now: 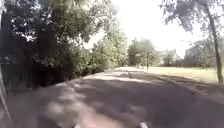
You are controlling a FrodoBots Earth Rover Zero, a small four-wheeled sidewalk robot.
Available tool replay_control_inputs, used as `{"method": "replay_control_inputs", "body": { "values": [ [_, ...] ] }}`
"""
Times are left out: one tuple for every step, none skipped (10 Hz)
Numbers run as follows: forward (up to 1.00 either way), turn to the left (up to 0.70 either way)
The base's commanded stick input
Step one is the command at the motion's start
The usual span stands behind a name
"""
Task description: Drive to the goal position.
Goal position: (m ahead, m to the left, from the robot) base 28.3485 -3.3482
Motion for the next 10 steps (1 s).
{"method": "replay_control_inputs", "body": {
  "values": [
    [0.7,0.0],
    [0.7,0.0],
    [0.7,0.0],
    [0.65,0.0],
    [0.37,0.0],
    [0.09,0.0],
    [0.0,0.0],
    [0.0,0.0],
    [0.0,0.0],
    [0.26,0.0]
  ]
}}
